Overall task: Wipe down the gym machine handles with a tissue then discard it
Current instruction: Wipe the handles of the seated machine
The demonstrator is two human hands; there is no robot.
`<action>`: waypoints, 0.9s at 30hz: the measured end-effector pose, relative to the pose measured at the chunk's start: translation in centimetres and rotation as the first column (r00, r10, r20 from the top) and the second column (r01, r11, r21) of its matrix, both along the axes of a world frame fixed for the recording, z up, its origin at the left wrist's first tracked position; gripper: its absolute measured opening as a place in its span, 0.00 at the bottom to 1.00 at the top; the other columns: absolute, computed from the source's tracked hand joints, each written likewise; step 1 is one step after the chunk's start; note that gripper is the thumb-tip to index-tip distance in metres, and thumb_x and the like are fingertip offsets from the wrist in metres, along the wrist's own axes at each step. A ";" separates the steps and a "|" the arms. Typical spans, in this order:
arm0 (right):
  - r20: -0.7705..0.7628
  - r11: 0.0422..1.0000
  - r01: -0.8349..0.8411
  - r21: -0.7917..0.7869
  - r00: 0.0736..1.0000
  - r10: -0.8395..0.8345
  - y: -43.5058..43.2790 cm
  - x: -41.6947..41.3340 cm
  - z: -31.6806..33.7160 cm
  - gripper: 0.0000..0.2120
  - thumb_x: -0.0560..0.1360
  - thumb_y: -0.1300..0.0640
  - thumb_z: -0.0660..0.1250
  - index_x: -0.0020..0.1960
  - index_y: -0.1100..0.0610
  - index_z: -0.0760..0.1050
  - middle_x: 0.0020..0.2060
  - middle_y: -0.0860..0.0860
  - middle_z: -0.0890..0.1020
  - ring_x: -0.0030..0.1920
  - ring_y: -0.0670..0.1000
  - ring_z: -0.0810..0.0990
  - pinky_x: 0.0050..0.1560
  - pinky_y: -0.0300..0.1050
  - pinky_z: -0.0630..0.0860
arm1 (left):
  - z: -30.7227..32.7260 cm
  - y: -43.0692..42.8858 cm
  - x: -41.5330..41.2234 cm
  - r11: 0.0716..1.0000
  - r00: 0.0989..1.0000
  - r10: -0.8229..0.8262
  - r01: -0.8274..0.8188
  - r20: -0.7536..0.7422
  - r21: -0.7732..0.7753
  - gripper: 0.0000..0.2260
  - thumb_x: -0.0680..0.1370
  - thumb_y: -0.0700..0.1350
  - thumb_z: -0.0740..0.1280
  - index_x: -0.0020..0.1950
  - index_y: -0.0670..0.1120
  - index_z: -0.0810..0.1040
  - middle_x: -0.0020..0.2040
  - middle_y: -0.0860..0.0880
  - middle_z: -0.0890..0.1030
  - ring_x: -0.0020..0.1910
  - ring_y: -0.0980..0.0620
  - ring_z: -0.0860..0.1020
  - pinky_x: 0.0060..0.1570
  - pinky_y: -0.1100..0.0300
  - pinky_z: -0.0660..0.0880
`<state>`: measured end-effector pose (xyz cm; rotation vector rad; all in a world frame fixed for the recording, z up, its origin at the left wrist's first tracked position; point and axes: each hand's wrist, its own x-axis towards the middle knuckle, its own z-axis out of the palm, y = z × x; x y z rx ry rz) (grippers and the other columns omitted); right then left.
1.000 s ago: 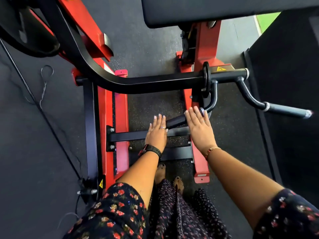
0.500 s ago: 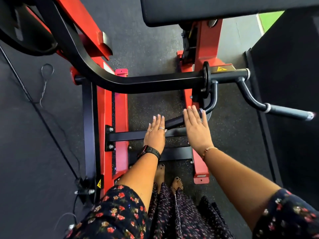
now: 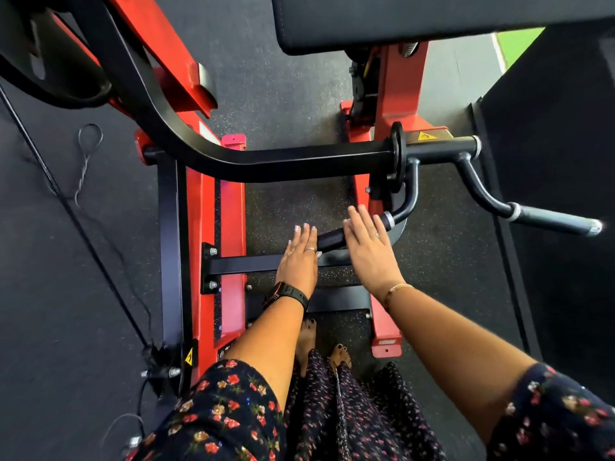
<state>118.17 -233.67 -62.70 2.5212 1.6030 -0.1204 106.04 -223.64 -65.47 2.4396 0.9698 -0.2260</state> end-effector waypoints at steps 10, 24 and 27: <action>-0.132 0.984 -0.128 0.123 0.981 0.144 -1.0 -2.1 -0.5 0.29 0.70 0.66 0.48 0.69 0.63 0.70 0.68 0.58 0.73 0.69 0.58 0.71 0.71 0.56 0.62 | 0.1 0.1 0.1 0.999 1.000 0.016 -0.015 0.021 -0.042 0.25 0.84 0.38 0.52 0.79 0.43 0.46 0.80 0.47 0.46 0.78 0.51 0.42 0.75 0.59 0.43; -0.090 0.987 -0.135 0.081 0.986 0.143 -2.7 -2.0 -1.7 0.35 0.68 0.72 0.51 0.76 0.62 0.57 0.74 0.57 0.63 0.74 0.55 0.59 0.75 0.57 0.55 | 0.0 0.0 0.1 0.997 0.999 0.037 -0.036 0.009 -0.068 0.24 0.85 0.40 0.52 0.80 0.45 0.47 0.80 0.48 0.46 0.78 0.52 0.42 0.75 0.59 0.45; -0.055 0.991 0.078 0.109 0.996 -0.072 -4.4 0.2 -1.7 0.37 0.67 0.73 0.46 0.76 0.62 0.54 0.75 0.59 0.60 0.75 0.57 0.57 0.75 0.55 0.44 | 0.1 0.1 0.2 0.998 1.000 0.007 -0.008 -0.016 -0.065 0.24 0.85 0.43 0.51 0.79 0.44 0.47 0.80 0.47 0.47 0.78 0.50 0.42 0.75 0.58 0.47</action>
